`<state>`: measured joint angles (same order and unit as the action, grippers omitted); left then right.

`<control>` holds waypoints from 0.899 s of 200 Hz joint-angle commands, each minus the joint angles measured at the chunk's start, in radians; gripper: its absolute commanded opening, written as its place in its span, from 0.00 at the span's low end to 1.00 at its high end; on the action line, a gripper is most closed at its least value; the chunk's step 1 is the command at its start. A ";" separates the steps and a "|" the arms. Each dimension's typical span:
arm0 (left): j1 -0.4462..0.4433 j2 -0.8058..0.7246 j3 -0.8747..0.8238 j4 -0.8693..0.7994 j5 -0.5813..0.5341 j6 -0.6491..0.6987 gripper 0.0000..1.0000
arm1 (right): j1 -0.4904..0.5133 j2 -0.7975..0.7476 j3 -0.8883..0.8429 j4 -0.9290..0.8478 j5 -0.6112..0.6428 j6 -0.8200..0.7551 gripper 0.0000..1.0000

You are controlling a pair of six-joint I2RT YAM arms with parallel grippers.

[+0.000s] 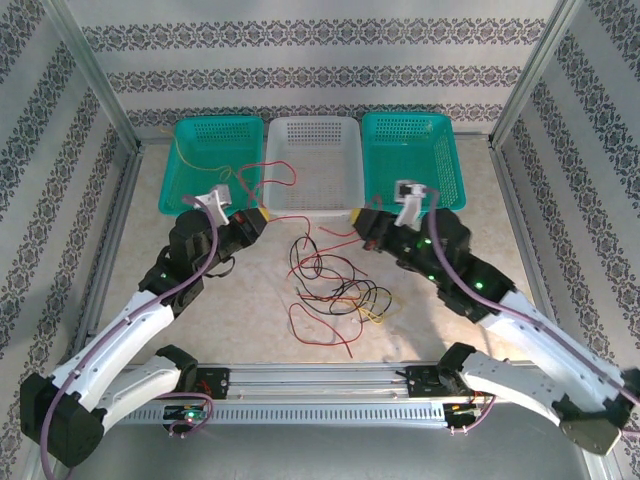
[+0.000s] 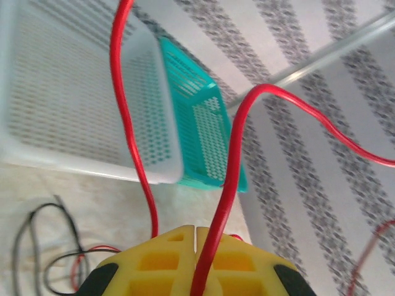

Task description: Untangle the cables

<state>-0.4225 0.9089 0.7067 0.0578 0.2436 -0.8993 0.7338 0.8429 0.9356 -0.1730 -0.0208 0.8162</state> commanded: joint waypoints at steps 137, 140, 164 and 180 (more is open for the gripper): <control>0.099 -0.046 -0.067 0.027 0.216 0.006 0.00 | -0.333 0.219 0.423 -0.283 -0.143 -0.198 0.00; 0.099 -0.046 -0.066 0.025 0.222 0.008 0.00 | -0.343 0.242 0.443 -0.284 -0.150 -0.201 0.00; 0.100 -0.060 -0.070 0.010 0.243 0.021 0.00 | -0.396 0.397 0.610 -0.297 -0.170 -0.243 0.00; 0.099 -0.071 -0.075 -0.001 0.249 0.026 0.00 | -0.441 0.503 0.726 -0.312 -0.197 -0.254 0.00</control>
<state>-0.3317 0.8642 0.6292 0.0406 0.4427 -0.9089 0.3447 1.2312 1.5227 -0.4534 -0.1646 0.6212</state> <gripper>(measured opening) 0.054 0.048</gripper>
